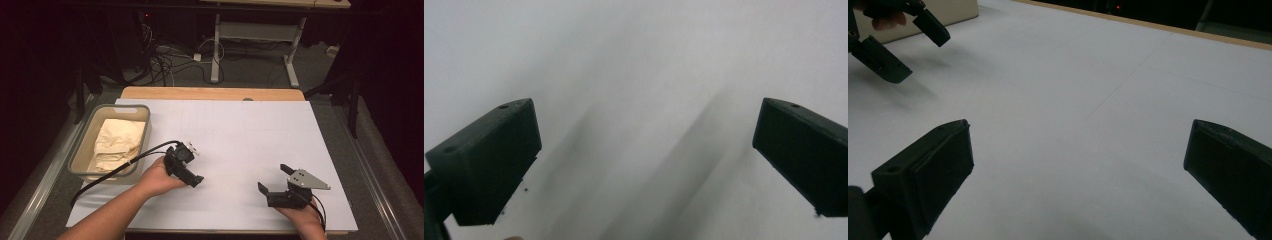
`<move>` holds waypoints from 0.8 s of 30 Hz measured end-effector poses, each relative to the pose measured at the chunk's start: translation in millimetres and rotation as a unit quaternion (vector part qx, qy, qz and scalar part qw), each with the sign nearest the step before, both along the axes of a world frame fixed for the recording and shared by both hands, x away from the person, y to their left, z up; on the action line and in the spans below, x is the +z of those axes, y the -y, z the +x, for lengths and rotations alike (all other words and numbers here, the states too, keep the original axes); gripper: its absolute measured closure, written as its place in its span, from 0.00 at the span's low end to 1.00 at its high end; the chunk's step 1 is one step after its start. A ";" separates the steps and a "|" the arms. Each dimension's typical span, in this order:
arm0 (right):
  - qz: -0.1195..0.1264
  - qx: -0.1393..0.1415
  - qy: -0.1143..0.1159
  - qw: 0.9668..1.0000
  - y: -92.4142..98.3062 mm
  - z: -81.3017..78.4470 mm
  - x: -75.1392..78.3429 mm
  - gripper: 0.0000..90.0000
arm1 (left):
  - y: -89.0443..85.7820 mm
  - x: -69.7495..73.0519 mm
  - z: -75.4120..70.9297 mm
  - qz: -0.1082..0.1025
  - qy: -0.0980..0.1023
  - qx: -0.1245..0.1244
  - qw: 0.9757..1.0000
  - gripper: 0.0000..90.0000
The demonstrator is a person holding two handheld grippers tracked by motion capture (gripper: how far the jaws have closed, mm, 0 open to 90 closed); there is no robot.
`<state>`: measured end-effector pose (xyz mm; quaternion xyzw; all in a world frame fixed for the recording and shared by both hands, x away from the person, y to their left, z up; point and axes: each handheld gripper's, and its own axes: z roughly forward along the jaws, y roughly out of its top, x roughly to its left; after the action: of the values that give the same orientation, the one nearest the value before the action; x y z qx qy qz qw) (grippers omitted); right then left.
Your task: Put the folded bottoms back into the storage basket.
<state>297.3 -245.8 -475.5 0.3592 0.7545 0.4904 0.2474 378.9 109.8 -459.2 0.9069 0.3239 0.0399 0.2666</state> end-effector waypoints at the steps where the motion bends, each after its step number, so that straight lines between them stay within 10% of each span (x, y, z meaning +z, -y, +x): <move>1: 0.002 0.000 0.001 1.000 -0.2 -0.4 0.3 0.00 | -1.9 -2.6 -1.4 -0.021 0.012 0.003 1.000 0.00; 8: 0.007 -0.001 0.003 1.000 -0.5 -2.4 0.7 0.00 | -12.0 -13.6 -11.3 -0.114 0.076 0.014 0.991 0.00; 12: 0.009 0.000 0.010 1.000 -0.7 -4.1 1.3 0.00 | -22.3 -20.1 -17.6 -0.168 0.111 0.024 0.979 0.00; 16: 0.015 -0.003 0.023 1.000 -0.9 -6.8 2.4 0.00 | -33.6 -24.4 -28.5 -0.219 0.156 0.034 0.963 0.00; 24: 0.036 -0.013 0.043 0.998 -0.6 -12.5 2.1 0.00 | -47.6 -28.0 -47.3 -0.258 0.205 0.049 0.943 0.00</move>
<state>284.7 -245.2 -473.4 0.3566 0.7200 0.5290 0.2730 331.6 157.5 -487.2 0.7618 0.3056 0.1533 0.5503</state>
